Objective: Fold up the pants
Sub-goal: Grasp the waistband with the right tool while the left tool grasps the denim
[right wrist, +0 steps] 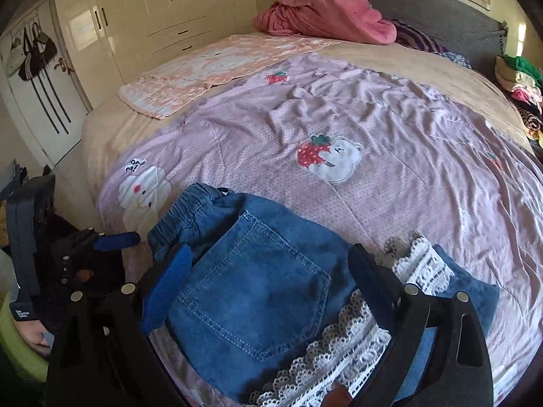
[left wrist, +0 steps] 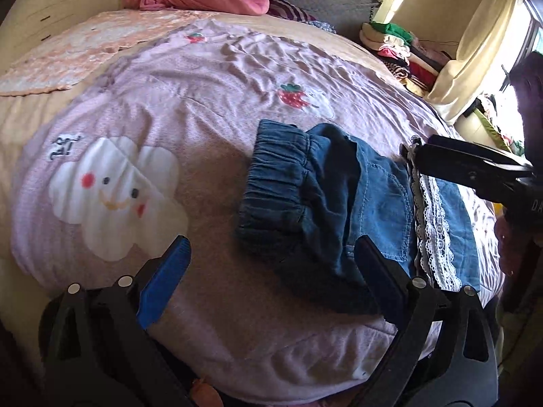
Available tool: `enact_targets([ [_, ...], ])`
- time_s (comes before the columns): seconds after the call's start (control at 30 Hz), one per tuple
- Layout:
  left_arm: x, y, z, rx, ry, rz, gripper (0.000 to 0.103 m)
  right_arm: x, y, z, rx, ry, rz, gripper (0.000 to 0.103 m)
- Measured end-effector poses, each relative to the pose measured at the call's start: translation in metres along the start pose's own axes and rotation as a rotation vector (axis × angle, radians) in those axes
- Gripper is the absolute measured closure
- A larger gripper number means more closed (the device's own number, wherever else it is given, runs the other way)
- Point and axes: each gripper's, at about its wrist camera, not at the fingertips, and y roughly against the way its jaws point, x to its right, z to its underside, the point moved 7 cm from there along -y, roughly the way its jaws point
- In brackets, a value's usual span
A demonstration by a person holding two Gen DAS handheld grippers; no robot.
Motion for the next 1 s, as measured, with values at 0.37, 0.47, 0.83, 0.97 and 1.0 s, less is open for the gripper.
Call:
enact_targets([
  [0.37,0.004,-0.020,-0.001,-0.011,0.021,0.065,0.046,-0.029,-0.041,-0.021,-0.064,0.120,-0.095,0.010],
  [0.47,0.003,-0.025,0.000,-0.019,0.030,0.075,0.047,-0.037,-0.058,-0.026,-0.091,0.171,-0.119,0.011],
  [0.83,-0.001,-0.035,0.002,-0.037,0.046,0.108,0.045,-0.049,-0.121,-0.022,-0.225,0.171,-0.338,0.057],
  [0.97,0.000,-0.032,0.000,-0.019,0.067,0.154,0.029,-0.032,-0.094,-0.028,-0.165,0.084,-0.434,0.074],
  [1.0,0.001,-0.032,-0.001,-0.018,0.076,0.164,0.028,-0.030,-0.087,-0.029,-0.151,0.077,-0.448,0.075],
])
